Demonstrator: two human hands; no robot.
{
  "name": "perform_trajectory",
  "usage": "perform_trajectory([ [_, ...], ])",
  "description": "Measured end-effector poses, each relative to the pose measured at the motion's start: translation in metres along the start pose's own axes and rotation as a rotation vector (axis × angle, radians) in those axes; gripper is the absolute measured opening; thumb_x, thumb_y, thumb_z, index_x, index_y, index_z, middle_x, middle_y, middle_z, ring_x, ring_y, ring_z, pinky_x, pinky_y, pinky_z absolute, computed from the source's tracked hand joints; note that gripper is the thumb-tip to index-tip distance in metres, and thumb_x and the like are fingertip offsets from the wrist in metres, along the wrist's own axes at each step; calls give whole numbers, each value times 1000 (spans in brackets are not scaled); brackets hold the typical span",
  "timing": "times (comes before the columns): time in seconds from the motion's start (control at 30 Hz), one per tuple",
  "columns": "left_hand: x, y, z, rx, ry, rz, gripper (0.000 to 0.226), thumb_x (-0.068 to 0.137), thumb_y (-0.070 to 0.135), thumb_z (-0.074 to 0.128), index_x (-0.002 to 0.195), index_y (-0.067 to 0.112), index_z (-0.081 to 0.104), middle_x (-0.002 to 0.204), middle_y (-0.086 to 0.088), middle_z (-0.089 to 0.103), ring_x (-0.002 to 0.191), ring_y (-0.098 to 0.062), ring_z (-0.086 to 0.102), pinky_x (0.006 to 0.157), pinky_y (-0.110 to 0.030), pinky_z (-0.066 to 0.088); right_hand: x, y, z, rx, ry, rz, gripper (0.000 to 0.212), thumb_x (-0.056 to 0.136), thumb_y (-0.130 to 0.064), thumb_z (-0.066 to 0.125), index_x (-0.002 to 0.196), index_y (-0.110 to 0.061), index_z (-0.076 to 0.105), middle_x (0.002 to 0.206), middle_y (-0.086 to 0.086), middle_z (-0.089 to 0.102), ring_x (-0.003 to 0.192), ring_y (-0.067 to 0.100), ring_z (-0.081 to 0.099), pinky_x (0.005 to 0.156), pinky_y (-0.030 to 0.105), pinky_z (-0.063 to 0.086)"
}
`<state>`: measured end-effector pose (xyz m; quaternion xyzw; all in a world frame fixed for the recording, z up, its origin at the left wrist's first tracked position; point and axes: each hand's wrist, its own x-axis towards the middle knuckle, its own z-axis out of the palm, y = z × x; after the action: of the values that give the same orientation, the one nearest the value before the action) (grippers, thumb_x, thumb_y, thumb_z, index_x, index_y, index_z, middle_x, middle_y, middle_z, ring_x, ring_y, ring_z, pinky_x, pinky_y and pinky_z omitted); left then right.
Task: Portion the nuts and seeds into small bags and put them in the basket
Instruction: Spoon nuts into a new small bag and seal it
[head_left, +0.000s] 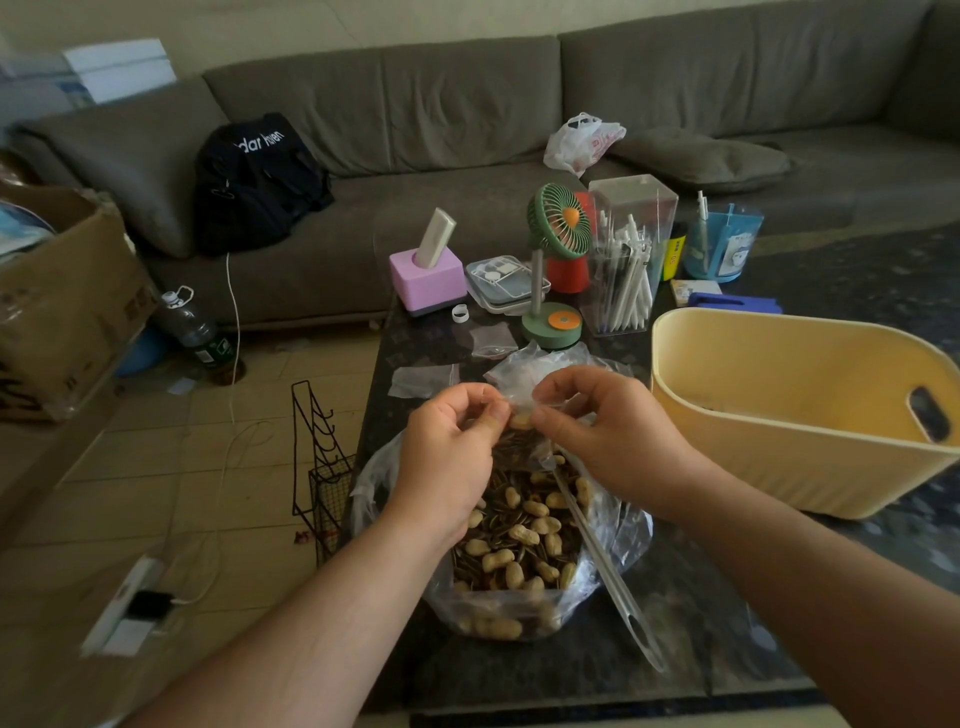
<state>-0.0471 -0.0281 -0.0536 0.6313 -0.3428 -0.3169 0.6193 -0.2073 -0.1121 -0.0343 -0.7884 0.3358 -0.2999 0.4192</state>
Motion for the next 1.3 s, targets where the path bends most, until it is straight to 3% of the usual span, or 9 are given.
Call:
perform_trajectory([
  [0.17,-3,0,2,26,-31,-4,20,102,13,70,94,29,78,89,11,79,87,-4,74,83,-28,56,1,1,4,6,15,2,4,94,-29,77,93,-31,74,89,-11,75,84,7,70,80,31,61],
  [0.43,-2,1,-1,-24,-100,20,8,99,17,74,100,22,80,95,2,82,94,-12,77,84,-30,59,3,1,0,53,34,50,7,96,-25,76,89,-27,76,84,4,76,80,29,72,77,49,63],
  [0.6,1,0,-5,-65,-114,30,8,98,18,75,101,22,82,97,-3,83,97,-18,79,88,-35,61,4,0,-6,134,7,78,5,95,-19,76,92,-23,77,84,0,78,78,19,76,71,29,61],
  [0.77,2,0,-6,-44,-120,25,9,99,21,75,99,26,83,99,-1,82,100,-17,78,88,-36,60,4,0,-7,167,23,119,8,96,-21,75,89,-22,76,83,13,77,80,41,74,75,59,63],
  [0.83,4,-1,-6,-28,-126,26,13,100,21,73,99,30,84,102,0,82,103,-18,78,95,-42,61,5,1,-7,188,40,132,10,97,-21,74,87,-20,75,82,15,76,75,37,73,74,56,64],
  [0.97,4,-4,-6,-24,-118,18,12,102,20,70,104,23,81,102,0,82,104,-18,77,99,-47,61,5,-1,-8,209,-14,152,9,98,-18,72,91,-14,76,78,4,77,68,13,71,66,27,59],
  [1.03,3,-3,-4,-10,-103,20,12,104,19,68,104,21,80,101,1,82,101,-15,77,97,-43,62,3,-3,-7,213,-37,152,6,97,-18,73,94,-15,76,81,2,77,69,11,72,67,23,57],
  [1.2,2,-1,-2,-29,-97,8,12,104,16,68,102,20,80,98,2,82,97,-13,78,91,-35,63,1,-5,-2,151,-21,119,5,95,-24,77,92,-20,77,87,4,79,86,30,75,81,42,65],
  [1.3,2,-1,-2,-21,-108,18,11,103,19,69,103,21,80,99,3,82,98,-11,77,90,-35,63,2,-6,-1,192,20,159,6,97,-20,74,92,-17,77,84,4,79,84,32,76,82,49,65],
])
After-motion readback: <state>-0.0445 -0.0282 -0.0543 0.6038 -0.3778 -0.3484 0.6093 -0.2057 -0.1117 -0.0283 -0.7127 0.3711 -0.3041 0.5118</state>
